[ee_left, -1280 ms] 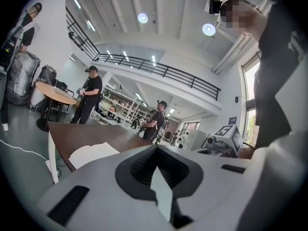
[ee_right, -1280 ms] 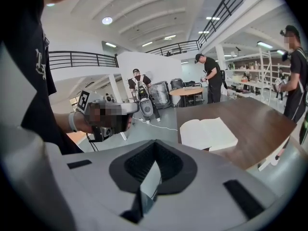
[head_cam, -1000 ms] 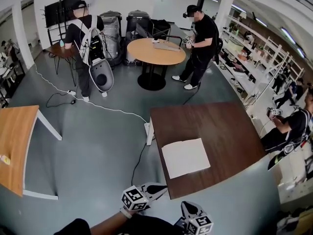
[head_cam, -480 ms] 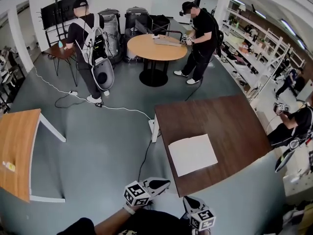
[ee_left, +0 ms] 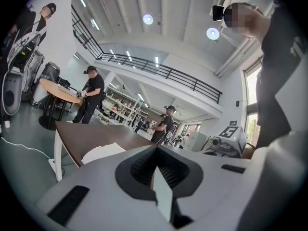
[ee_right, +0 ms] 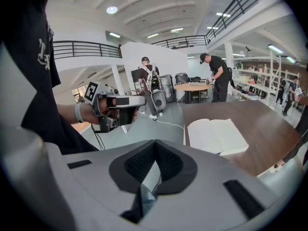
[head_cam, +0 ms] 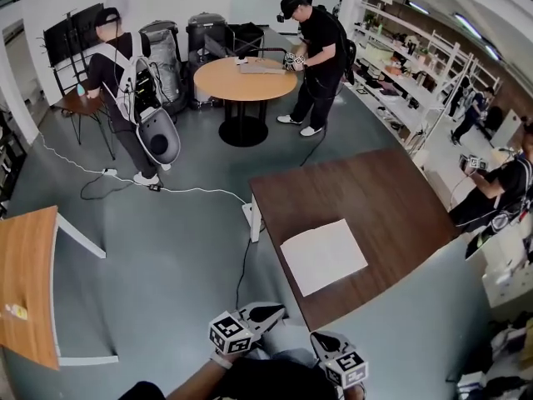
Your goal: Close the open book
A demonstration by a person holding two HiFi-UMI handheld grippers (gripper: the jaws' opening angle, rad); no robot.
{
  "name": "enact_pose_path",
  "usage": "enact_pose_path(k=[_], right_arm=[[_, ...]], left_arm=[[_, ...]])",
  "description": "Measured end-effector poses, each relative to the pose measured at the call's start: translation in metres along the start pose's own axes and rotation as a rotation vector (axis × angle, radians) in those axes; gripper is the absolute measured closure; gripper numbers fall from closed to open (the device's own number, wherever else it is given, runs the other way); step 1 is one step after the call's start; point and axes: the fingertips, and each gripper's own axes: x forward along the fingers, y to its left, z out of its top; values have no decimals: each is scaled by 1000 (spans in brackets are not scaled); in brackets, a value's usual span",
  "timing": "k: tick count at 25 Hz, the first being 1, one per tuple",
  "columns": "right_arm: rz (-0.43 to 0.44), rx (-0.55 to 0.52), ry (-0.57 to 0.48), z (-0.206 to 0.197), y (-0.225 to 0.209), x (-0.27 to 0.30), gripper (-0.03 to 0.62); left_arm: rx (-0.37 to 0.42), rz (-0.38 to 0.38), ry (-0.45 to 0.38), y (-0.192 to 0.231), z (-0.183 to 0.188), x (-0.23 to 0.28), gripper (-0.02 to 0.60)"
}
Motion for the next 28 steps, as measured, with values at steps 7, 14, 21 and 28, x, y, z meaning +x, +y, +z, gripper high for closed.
enact_pose_path(k=[7,14,21,28], right_arm=[[-3,22,-8,-12,1,-1,606],[15,24,7,-17,0,4,606],[23,-14,-5,-7,-23,9,606],[31,15,-26,-2,-57,4,606]], left_arm=[[6,-8,20,-4,-8,2,577],[-14,8,44,-3,-16,5,577],[4,29,38,5,-6,20,577],[8,28,61,3,-1,57,577]])
